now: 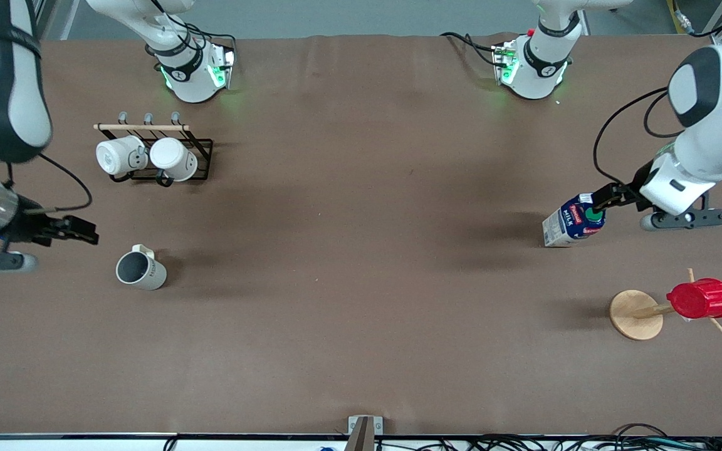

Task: Place cup and milk on table
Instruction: 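Lower the left gripper onto the carton while the right gripper descends over the mug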

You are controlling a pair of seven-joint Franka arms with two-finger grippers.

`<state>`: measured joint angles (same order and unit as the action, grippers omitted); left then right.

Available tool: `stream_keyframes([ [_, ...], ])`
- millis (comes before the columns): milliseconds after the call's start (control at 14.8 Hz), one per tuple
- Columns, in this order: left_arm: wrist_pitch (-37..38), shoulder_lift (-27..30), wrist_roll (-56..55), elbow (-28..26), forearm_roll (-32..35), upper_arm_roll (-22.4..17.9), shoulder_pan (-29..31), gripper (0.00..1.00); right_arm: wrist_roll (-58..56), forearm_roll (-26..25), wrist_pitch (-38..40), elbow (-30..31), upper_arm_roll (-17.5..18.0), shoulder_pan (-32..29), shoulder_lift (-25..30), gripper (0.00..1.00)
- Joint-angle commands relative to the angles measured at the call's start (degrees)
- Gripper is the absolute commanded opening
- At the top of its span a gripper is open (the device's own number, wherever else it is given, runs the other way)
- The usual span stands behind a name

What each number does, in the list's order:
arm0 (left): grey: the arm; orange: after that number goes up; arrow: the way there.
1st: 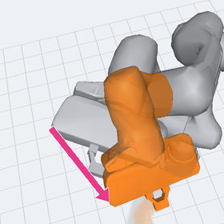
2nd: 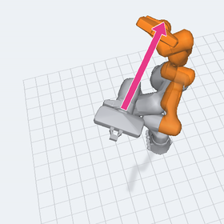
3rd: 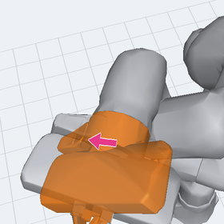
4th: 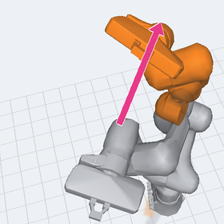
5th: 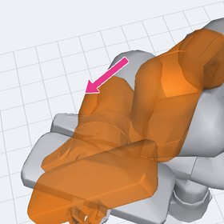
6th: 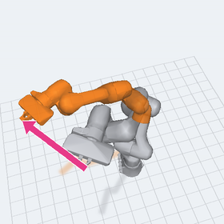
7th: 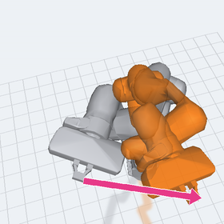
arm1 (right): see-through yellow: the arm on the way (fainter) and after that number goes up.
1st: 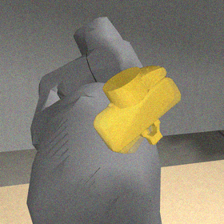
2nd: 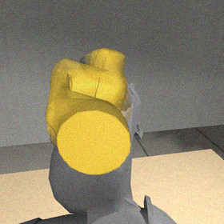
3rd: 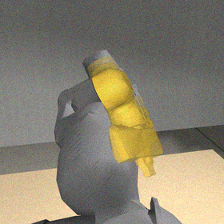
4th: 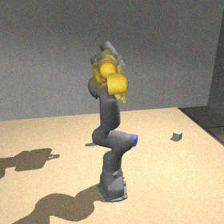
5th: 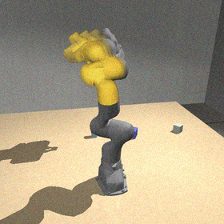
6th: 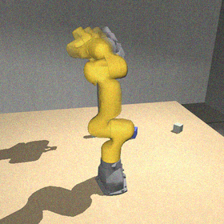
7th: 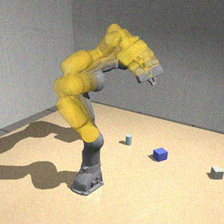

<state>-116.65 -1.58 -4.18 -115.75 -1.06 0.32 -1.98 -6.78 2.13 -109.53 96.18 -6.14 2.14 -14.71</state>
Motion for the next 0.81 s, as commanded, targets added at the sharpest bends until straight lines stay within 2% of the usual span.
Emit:
stream_keyframes([
  [0, -2.00, -2.37, -0.30, -0.80, 0.98, 0.21, 0.13, 1.00, -2.09, -0.55, -11.62, 10.57, 0.08, -0.47, 1.35, 1.00],
  [68, -2.78, -3.25, -0.30, -0.97, 1.06, 0.21, 0.13, 1.00, -4.10, -0.64, -16.63, 13.74, -0.01, -0.47, 0.57, 1.00],
  [203, -4.89, -4.13, -0.30, -1.76, 1.06, 0.21, 0.13, 1.00, -9.11, -0.64, -21.67, 15.70, -0.36, -1.00, -2.50, 1.00],
  [407, -6.39, -5.71, -0.30, -2.72, 1.06, 0.21, 0.13, 1.00, -10.18, -0.73, -25.19, 16.75, -0.54, -1.27, -5.32, 1.00],
  [746, -8.24, -4.75, -0.30, -6.68, 3.25, 0.21, 0.22, 1.00, -12.03, -0.82, -31.88, 17.90, -0.97, -1.97, -8.93, 1.00],
])
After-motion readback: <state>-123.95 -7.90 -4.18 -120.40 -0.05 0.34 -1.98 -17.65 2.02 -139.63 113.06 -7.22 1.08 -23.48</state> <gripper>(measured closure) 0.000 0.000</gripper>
